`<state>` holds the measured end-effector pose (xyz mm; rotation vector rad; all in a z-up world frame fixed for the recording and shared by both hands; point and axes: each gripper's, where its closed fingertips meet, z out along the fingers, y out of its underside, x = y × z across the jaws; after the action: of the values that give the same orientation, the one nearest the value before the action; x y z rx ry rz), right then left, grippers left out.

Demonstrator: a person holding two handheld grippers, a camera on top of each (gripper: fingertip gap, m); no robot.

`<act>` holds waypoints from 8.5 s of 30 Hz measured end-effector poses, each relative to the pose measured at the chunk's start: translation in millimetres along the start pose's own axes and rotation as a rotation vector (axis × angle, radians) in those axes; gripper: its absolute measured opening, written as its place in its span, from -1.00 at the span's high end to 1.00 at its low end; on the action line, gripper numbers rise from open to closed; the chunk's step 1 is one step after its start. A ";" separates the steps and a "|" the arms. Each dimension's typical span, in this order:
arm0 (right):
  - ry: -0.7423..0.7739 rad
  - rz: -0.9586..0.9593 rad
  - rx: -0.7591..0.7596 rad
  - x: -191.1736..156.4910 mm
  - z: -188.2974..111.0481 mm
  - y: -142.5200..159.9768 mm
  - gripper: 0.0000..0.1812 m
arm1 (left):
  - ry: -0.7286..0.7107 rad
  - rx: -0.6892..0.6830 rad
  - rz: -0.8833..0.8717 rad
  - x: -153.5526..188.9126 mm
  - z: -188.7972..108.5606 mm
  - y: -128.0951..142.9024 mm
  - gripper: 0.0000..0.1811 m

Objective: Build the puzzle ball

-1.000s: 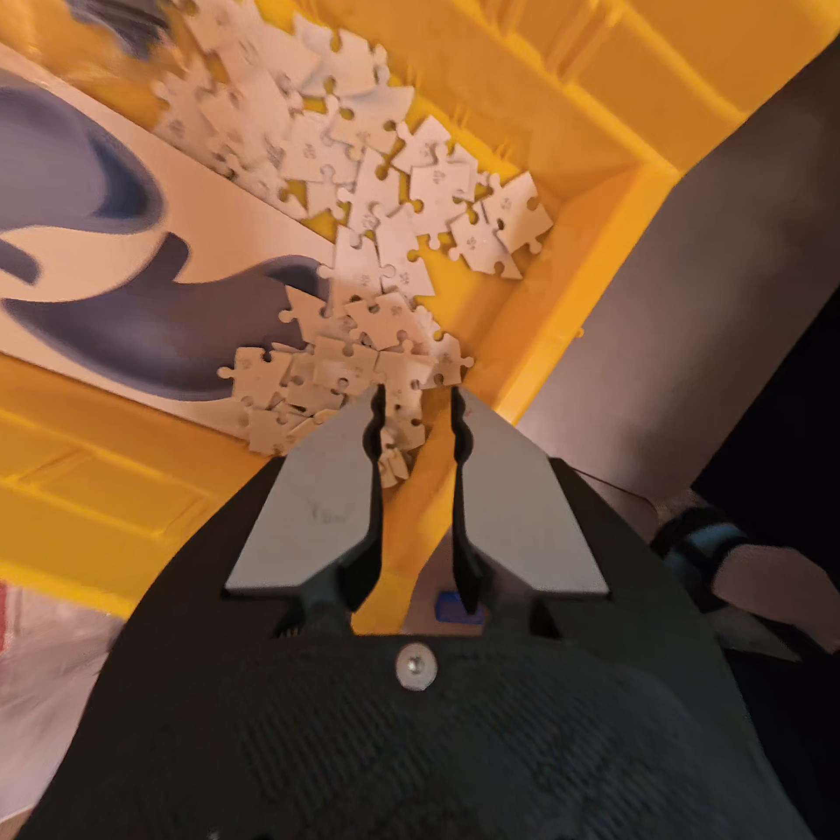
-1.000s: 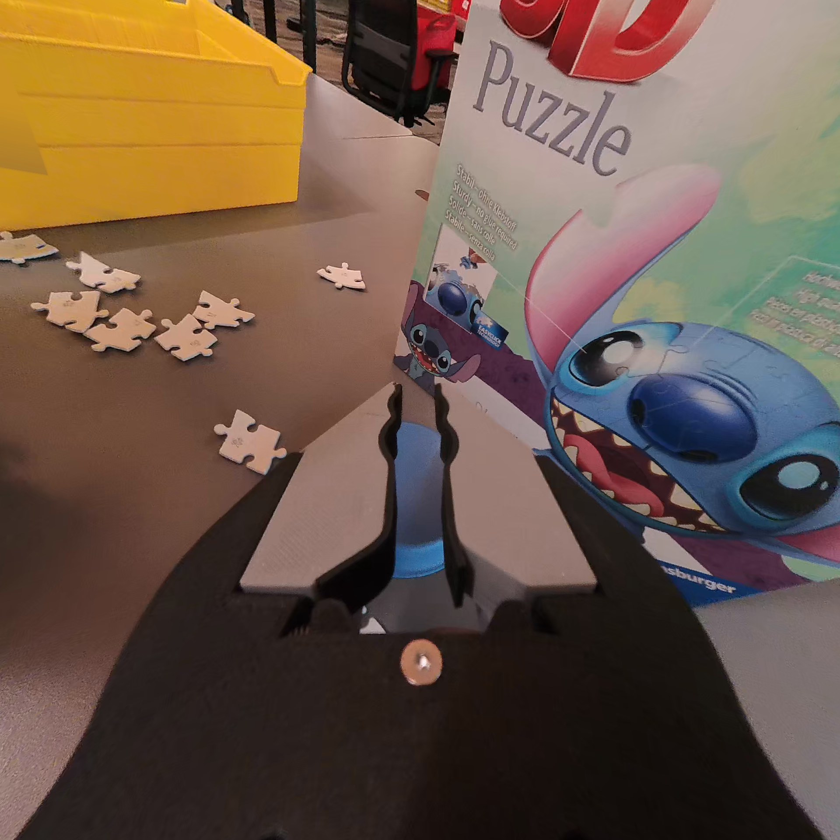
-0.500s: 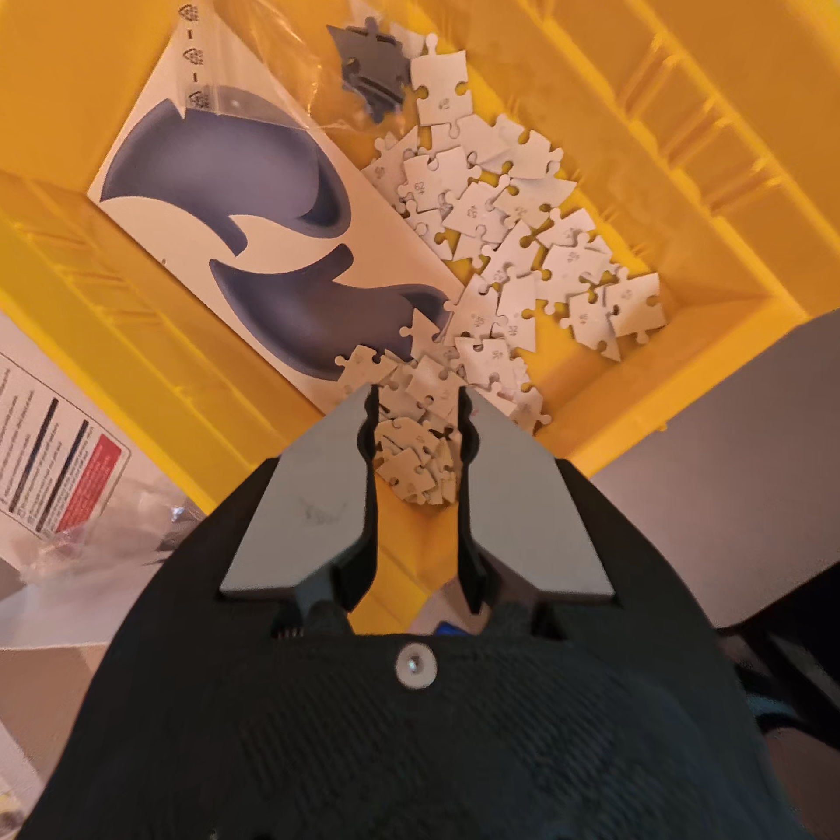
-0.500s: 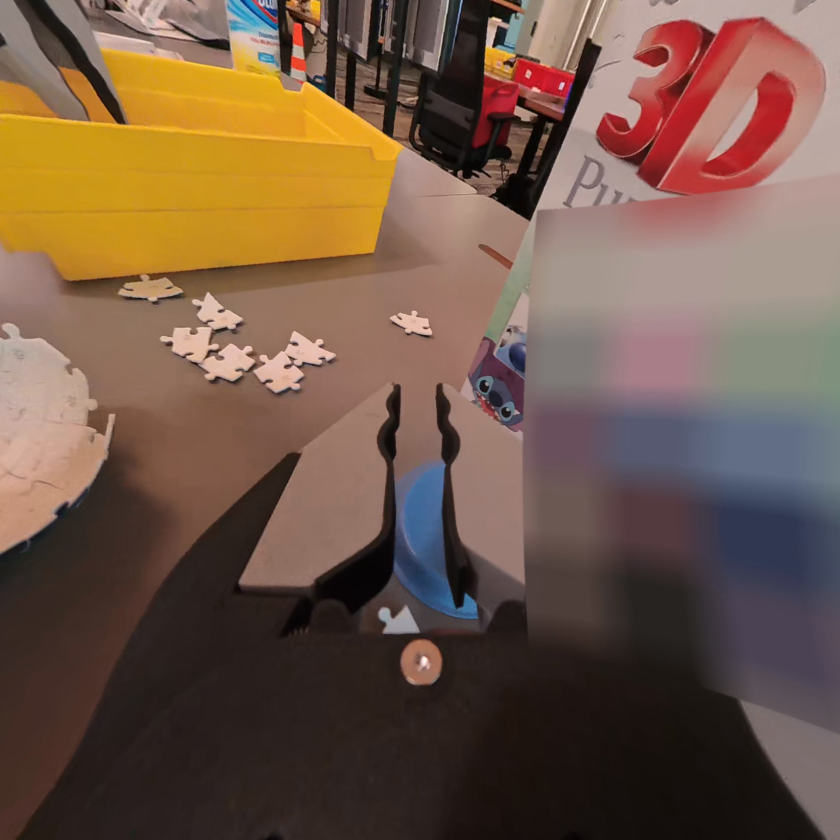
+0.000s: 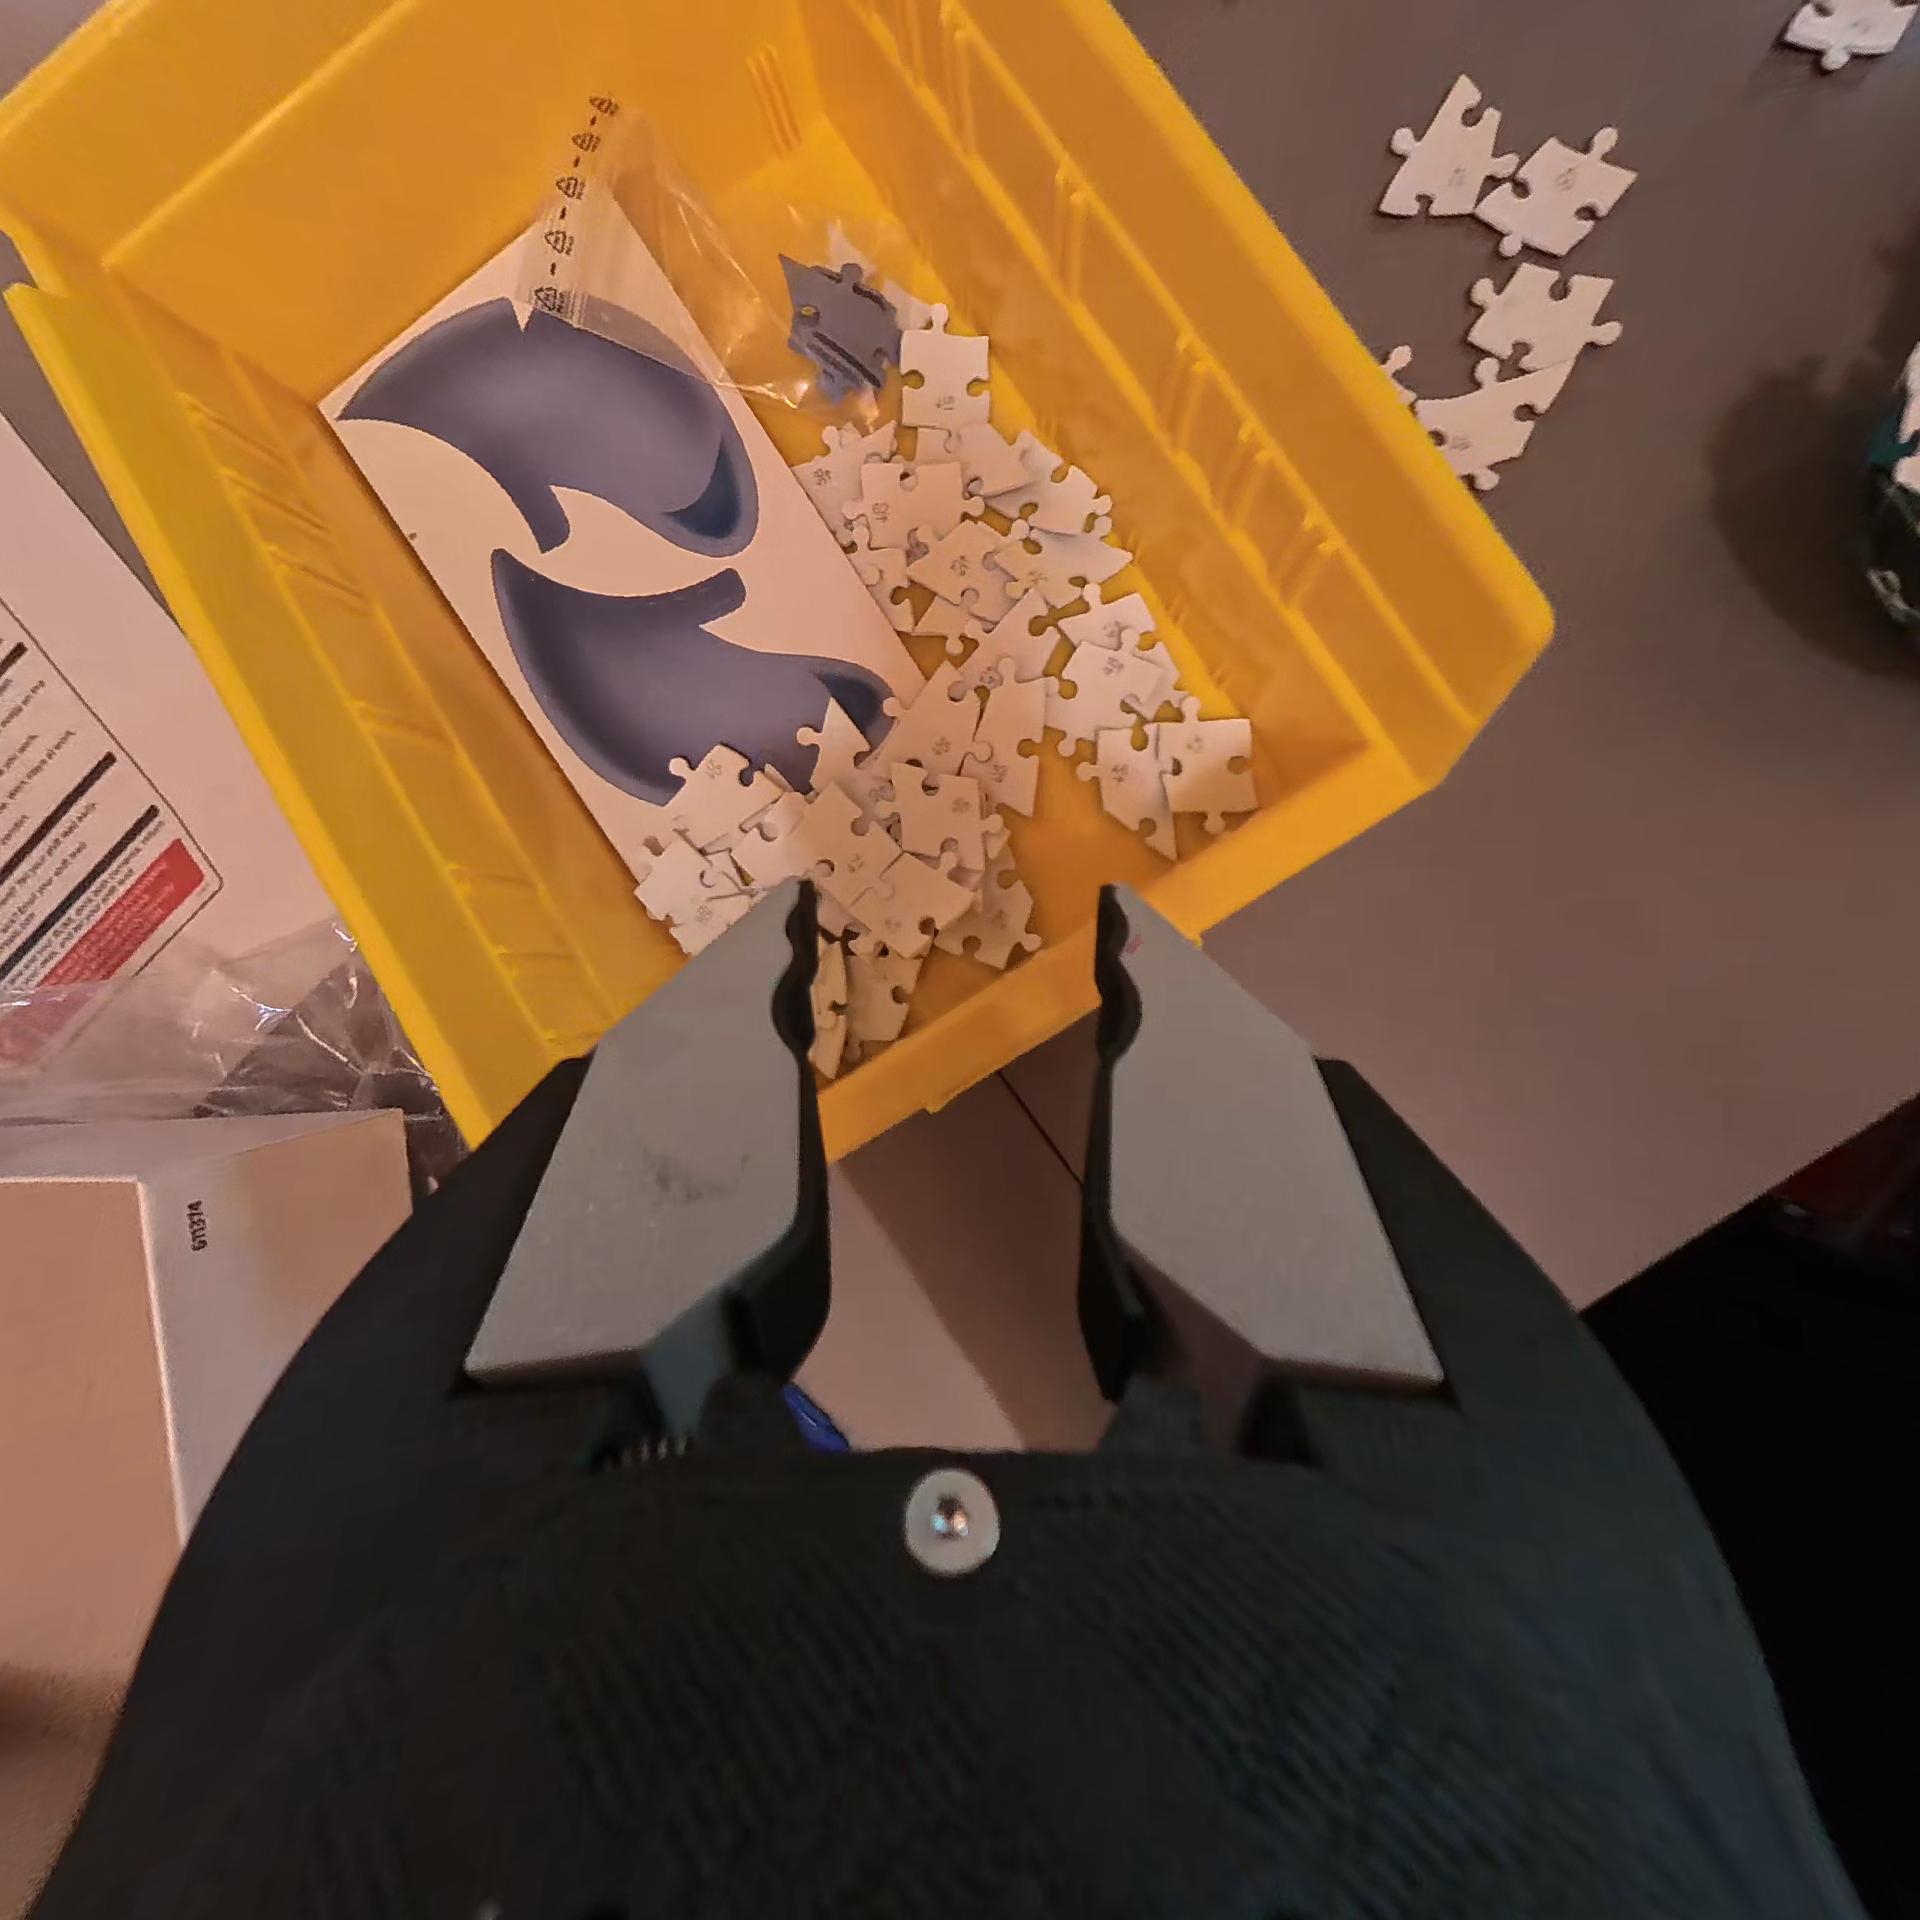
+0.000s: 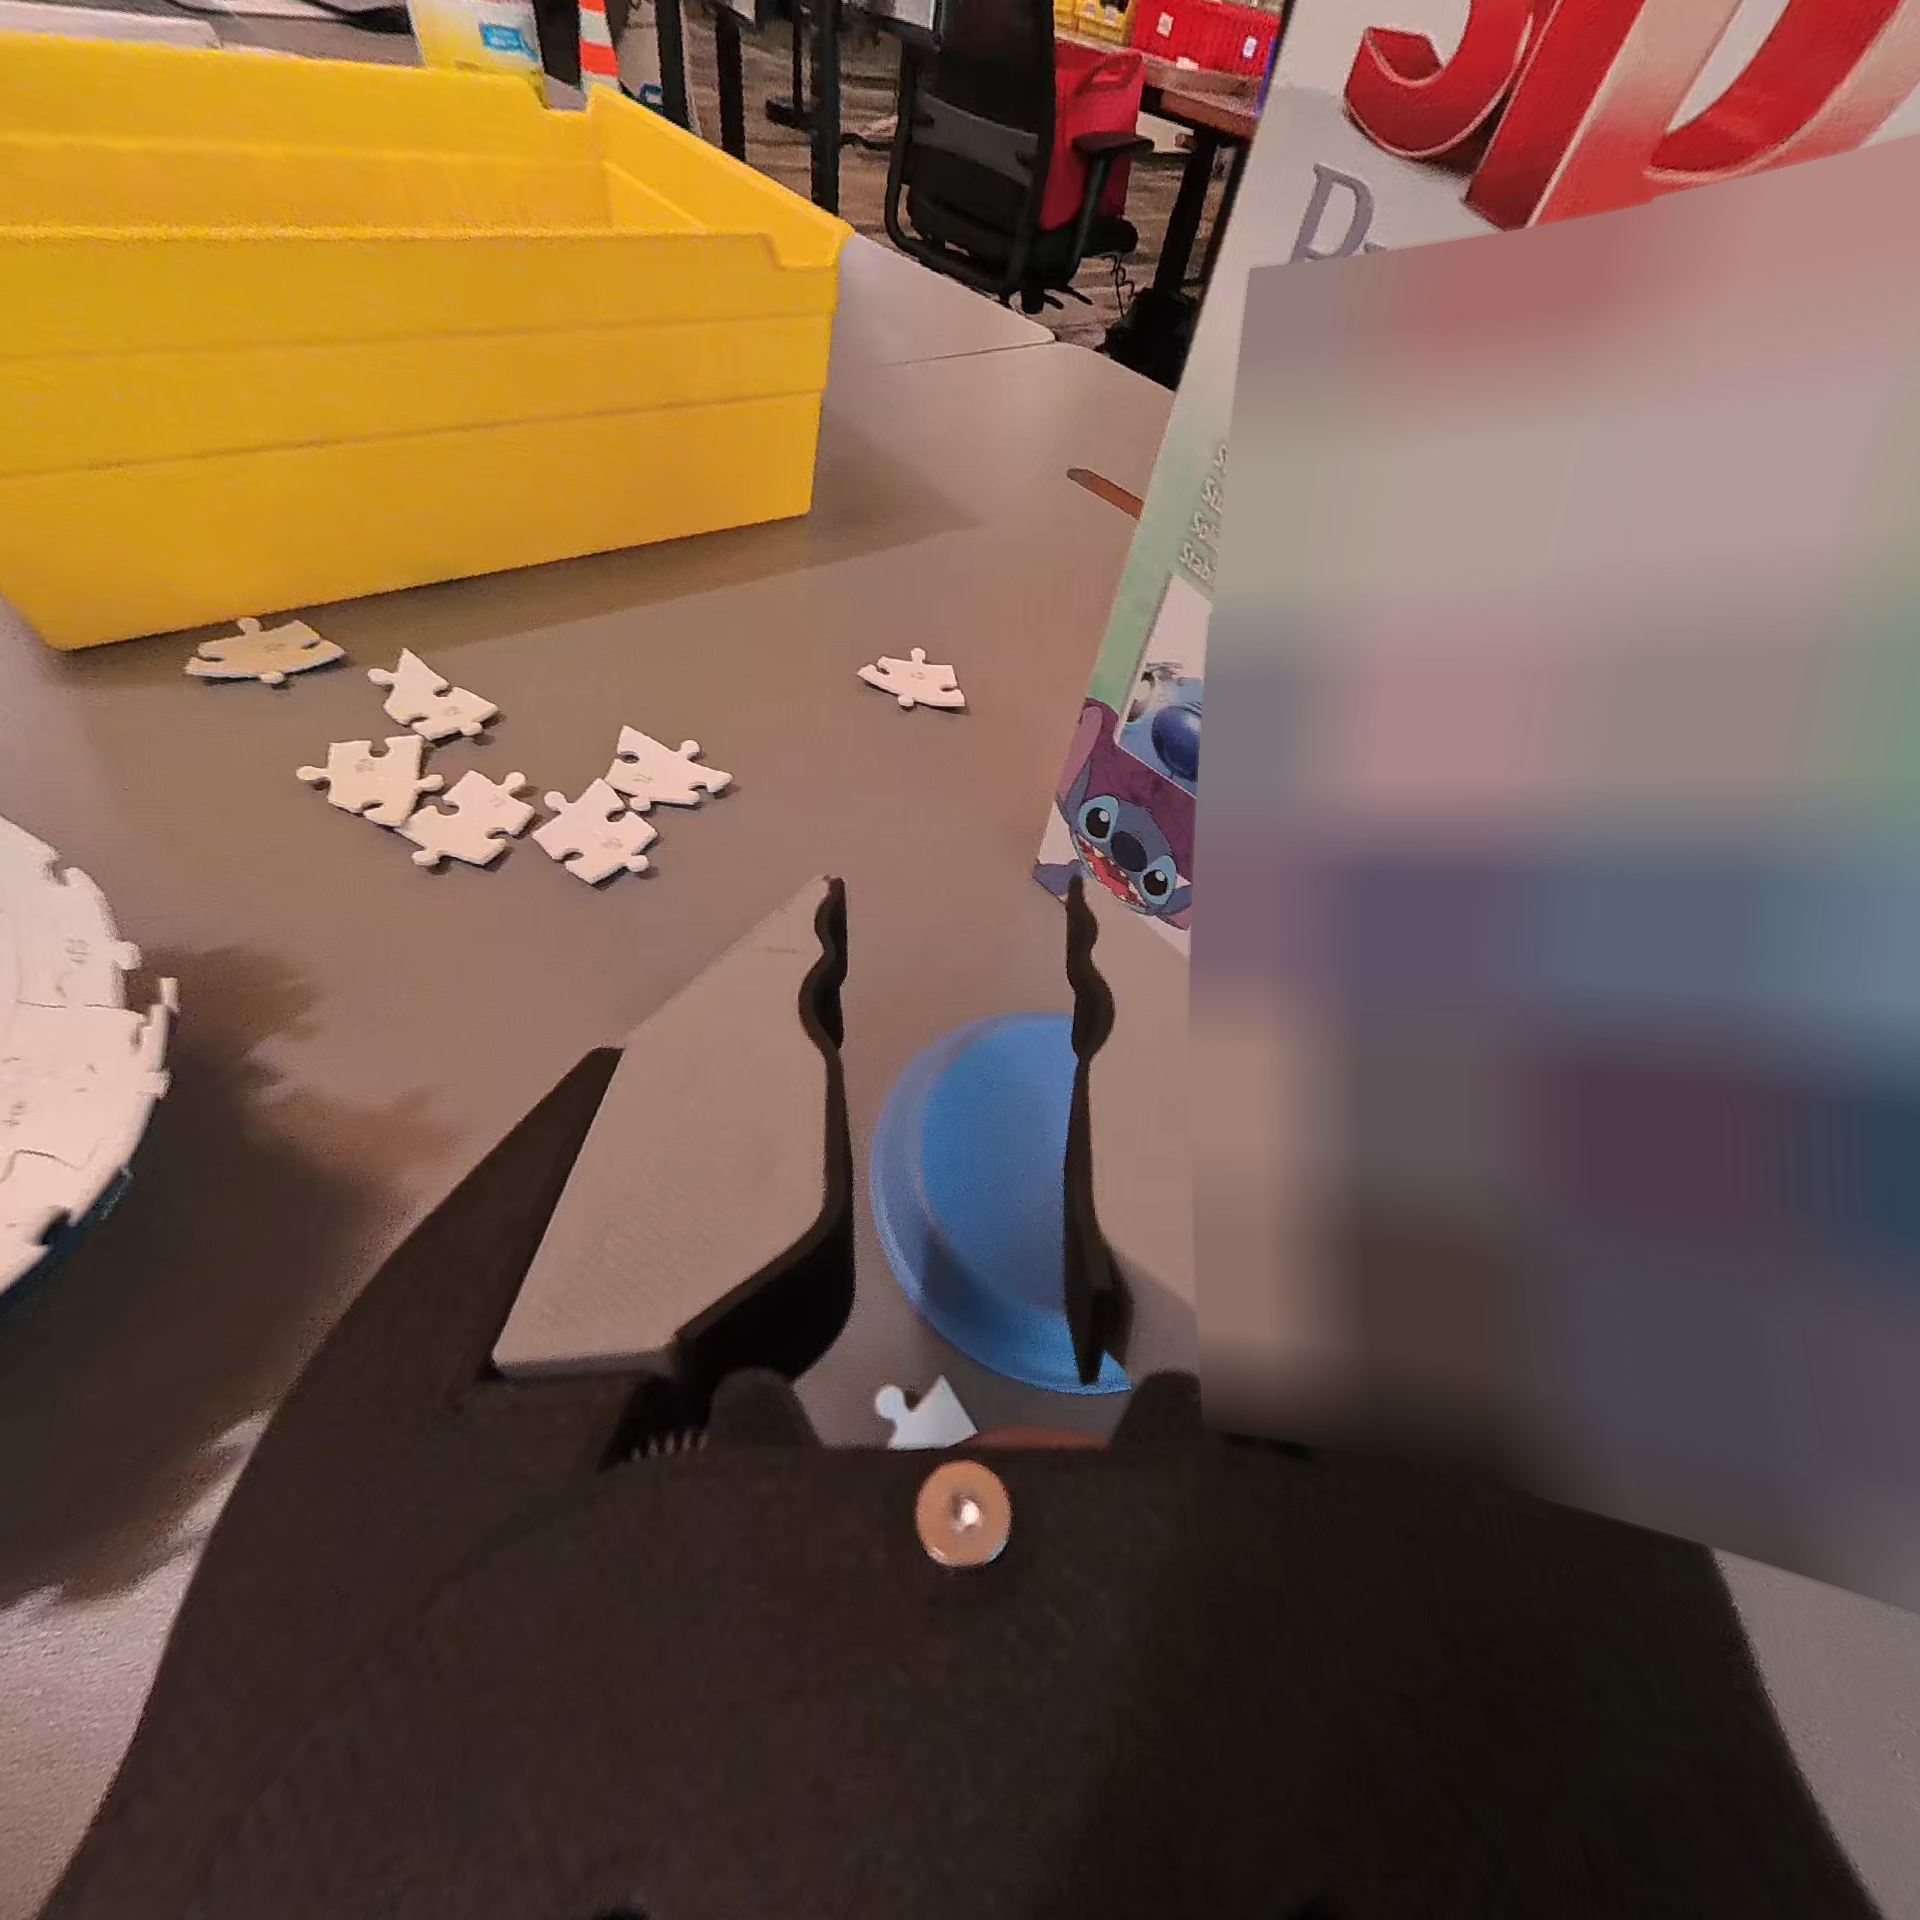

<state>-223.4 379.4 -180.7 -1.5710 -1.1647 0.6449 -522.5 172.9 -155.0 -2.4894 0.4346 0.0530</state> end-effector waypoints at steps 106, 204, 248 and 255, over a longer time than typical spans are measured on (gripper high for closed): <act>0.043 -0.018 -0.005 9.4 10.2 1.5 0.67 | 0.148 -0.167 0.246 -36.8 104.7 -25.5 0.98; 0.039 -0.039 -0.021 7.6 11.8 3.8 0.67 | 0.310 0.005 0.162 2.5 116.4 -60.4 0.76; 0.044 -0.039 -0.033 8.5 13.3 5.5 0.67 | 0.149 0.656 0.018 -76.8 -3.8 -122.6 1.00; 0.044 -0.042 -0.033 8.4 13.3 5.5 0.67 | 0.293 0.395 0.129 -38.7 38.0 -94.4 1.00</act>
<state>-229.6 392.5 -188.9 -1.5766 -1.1780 0.5636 -526.6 278.2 -127.8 -2.0807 0.6583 -0.3192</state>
